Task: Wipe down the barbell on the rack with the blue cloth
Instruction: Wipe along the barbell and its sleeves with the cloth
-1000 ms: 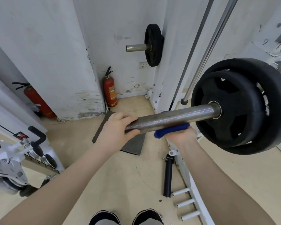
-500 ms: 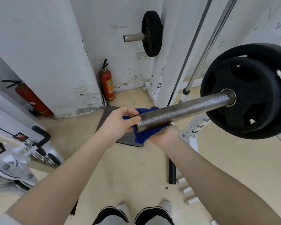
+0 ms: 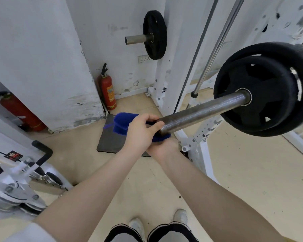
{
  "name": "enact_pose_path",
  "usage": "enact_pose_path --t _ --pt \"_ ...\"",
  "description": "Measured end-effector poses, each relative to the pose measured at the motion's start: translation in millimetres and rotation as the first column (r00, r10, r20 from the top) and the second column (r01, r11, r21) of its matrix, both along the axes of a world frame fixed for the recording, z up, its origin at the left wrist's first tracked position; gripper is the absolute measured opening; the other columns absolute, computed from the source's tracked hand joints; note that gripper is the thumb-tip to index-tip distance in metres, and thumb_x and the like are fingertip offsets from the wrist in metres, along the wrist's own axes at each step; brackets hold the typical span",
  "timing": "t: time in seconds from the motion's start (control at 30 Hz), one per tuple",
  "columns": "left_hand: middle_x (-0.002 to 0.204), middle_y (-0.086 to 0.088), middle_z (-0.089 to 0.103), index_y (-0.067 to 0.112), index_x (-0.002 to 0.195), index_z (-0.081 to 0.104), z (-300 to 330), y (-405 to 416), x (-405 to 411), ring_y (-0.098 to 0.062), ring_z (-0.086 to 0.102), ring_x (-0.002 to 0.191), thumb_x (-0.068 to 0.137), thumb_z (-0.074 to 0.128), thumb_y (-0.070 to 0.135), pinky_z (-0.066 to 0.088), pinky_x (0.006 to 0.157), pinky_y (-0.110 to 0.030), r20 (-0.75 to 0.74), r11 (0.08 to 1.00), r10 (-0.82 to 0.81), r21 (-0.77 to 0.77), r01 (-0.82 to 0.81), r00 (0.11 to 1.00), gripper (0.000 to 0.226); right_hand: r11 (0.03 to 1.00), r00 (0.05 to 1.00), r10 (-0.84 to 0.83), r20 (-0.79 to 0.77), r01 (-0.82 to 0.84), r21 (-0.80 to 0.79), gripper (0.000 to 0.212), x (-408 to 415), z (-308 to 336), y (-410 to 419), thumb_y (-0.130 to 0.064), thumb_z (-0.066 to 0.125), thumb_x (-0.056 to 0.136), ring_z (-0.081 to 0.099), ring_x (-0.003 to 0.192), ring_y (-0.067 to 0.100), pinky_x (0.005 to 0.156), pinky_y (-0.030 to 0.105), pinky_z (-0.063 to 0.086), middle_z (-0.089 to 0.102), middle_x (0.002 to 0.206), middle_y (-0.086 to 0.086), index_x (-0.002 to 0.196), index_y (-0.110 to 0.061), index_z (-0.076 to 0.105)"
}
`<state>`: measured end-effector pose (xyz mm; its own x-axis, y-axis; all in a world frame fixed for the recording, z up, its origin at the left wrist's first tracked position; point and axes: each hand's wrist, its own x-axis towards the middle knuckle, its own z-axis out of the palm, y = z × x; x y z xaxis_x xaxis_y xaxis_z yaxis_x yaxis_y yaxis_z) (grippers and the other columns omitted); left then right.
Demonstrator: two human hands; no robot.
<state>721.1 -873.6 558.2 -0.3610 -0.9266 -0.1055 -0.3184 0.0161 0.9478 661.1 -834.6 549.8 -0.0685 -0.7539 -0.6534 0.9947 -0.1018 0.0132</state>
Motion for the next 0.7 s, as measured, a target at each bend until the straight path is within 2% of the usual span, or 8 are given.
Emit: enact_pose_path --t 0.07,0.17,0.23,0.33,0.47,0.53,0.6,0.7 --pt "0.094 0.008 0.062 0.020 0.095 0.063 -0.1 0.8 0.5 -0.001 0.055 0.084 0.084 0.066 0.020 0.042 0.075 -0.013 -0.001 1.000 -0.015 0.002 0.015 1.000 0.011 0.998 0.998 -0.046 -0.042 0.048 0.041 0.028 -4.0 3.2 8.2 -0.023 0.039 0.098 0.058 0.077 0.030 0.063 0.040 0.045 0.068 0.067 0.019 0.091 -0.004 0.058" --pt "0.092 0.009 0.062 0.026 0.090 0.060 -1.3 0.7 2.9 -0.011 0.058 0.093 0.085 0.065 0.024 0.047 0.080 -0.025 -0.002 0.999 -0.047 -0.001 0.047 0.999 0.007 0.980 0.971 -0.134 -0.197 0.159 0.116 0.026 -7.7 0.3 21.2 -0.022 0.036 0.100 0.056 0.087 0.025 0.082 0.036 0.044 0.063 0.095 0.014 0.106 -0.008 0.058" --pt "0.090 0.014 0.059 0.026 0.091 0.059 -1.1 -0.5 2.8 -0.010 0.056 0.093 0.086 0.063 0.024 0.045 0.076 -0.023 -0.015 0.998 -0.056 0.006 0.056 0.998 0.007 0.973 0.946 -0.169 -0.277 0.204 0.104 0.029 -7.3 0.9 29.1 -0.027 0.035 0.102 0.056 0.097 0.022 0.091 0.034 0.040 0.059 0.108 0.010 0.117 -0.010 0.054" --pt "0.087 0.021 0.055 0.023 0.094 0.059 0.1 1.1 2.6 -0.003 0.052 0.088 0.087 0.062 0.022 0.039 0.075 -0.018 -0.040 0.997 -0.057 0.044 0.059 0.998 0.007 0.973 0.896 -0.156 -0.417 0.212 0.092 0.032 -8.1 2.6 39.5 -0.032 0.033 0.103 0.057 0.098 0.021 0.091 0.033 0.040 0.060 0.107 0.010 0.112 -0.010 0.055" --pt "0.101 0.003 0.065 0.022 0.089 0.064 1.4 -9.4 10.0 -0.016 0.063 0.097 0.093 0.051 0.019 0.049 0.091 -0.030 -0.215 0.925 -0.013 0.369 0.094 0.977 0.014 0.970 0.724 -0.011 -0.689 0.175 0.168 0.045 -7.0 -4.6 46.3 -0.040 0.026 0.102 0.055 0.090 0.029 0.087 0.039 0.042 0.059 0.101 0.025 0.110 -0.002 0.050" --pt "0.107 -0.003 0.065 0.015 0.099 0.065 -1.1 -14.3 14.6 -0.019 0.064 0.098 0.096 0.045 0.015 0.049 0.093 -0.031 -0.313 0.858 0.053 0.500 0.117 0.948 0.020 0.953 0.643 0.051 -0.764 0.198 0.230 0.034 -5.4 -5.7 49.6 -0.039 0.028 0.101 0.053 0.100 0.011 0.097 0.029 0.033 0.056 0.123 0.004 0.122 -0.019 0.047" --pt "0.111 -0.005 0.065 0.011 0.109 0.061 -6.4 -14.8 16.1 -0.019 0.063 0.102 0.097 0.043 0.015 0.046 0.098 -0.033 -0.321 0.851 0.050 0.509 0.128 0.946 0.022 0.934 0.478 0.139 -0.867 0.228 0.275 0.037 -6.3 -8.2 49.7 -0.039 0.026 0.102 0.045 0.115 0.005 0.104 0.026 0.028 0.043 0.136 -0.010 0.136 -0.033 0.037" --pt "0.114 -0.006 0.066 0.009 0.112 0.062 -11.7 -9.6 14.5 -0.017 0.061 0.110 0.094 0.052 0.019 0.043 0.104 -0.032 -0.284 0.872 -0.014 0.466 0.150 0.959 0.022 0.947 -0.055 0.213 -0.976 0.257 0.192 0.041 -13.1 -22.0 44.4 -0.037 0.022 0.101 0.036 0.131 0.017 0.109 0.035 0.029 0.035 0.144 -0.009 0.140 -0.044 0.026"
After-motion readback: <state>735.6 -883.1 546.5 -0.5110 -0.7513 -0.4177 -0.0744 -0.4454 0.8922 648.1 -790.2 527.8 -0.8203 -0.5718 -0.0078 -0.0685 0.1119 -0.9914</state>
